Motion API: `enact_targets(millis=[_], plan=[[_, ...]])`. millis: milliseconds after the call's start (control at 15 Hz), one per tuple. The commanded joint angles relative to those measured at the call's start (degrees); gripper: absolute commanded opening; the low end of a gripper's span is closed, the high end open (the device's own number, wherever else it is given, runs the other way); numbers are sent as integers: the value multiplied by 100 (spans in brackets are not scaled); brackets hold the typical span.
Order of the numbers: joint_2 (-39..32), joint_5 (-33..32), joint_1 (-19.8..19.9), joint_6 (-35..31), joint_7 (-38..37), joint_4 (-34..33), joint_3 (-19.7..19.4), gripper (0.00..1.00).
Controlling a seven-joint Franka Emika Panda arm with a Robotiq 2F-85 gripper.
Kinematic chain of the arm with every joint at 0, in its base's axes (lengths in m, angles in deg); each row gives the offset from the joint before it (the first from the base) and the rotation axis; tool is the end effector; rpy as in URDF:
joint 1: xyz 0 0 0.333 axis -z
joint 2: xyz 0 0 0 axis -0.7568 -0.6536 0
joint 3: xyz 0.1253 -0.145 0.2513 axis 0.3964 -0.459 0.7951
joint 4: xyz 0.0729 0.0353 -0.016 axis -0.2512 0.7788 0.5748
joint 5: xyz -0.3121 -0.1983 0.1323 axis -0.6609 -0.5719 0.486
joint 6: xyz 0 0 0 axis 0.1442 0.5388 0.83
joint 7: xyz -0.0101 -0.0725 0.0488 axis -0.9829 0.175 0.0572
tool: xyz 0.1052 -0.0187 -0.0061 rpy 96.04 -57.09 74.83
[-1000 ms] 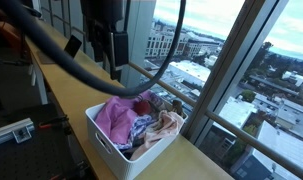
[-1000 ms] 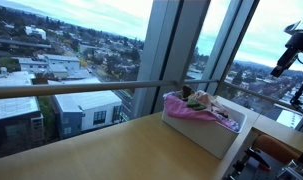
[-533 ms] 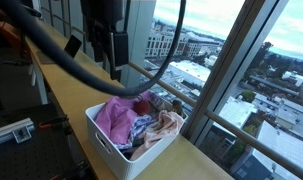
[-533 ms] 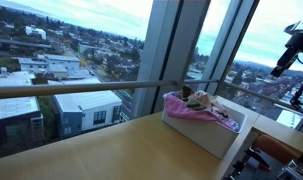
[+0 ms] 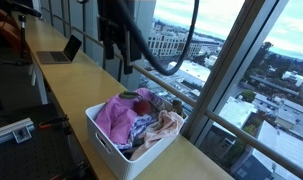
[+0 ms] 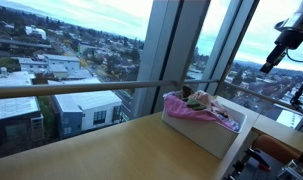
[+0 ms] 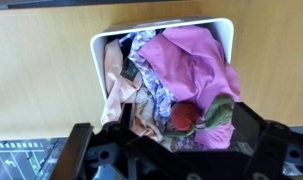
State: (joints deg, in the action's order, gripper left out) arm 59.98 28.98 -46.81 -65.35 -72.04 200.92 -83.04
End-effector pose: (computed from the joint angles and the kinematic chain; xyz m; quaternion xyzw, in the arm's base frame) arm 0.4325 -0.1157 0.4999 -0.9961 -0.0366 -0.0795 0.0053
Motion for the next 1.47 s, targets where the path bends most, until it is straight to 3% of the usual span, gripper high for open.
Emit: enact_targets(millis=[0,667,1400], plan=[[-923,229,-120,-236,159,-729,99,100],[-3364,1109,-5,-1297,645,-1350,576,100],[-5831,222,362,-2836,583,-1579,966,100]])
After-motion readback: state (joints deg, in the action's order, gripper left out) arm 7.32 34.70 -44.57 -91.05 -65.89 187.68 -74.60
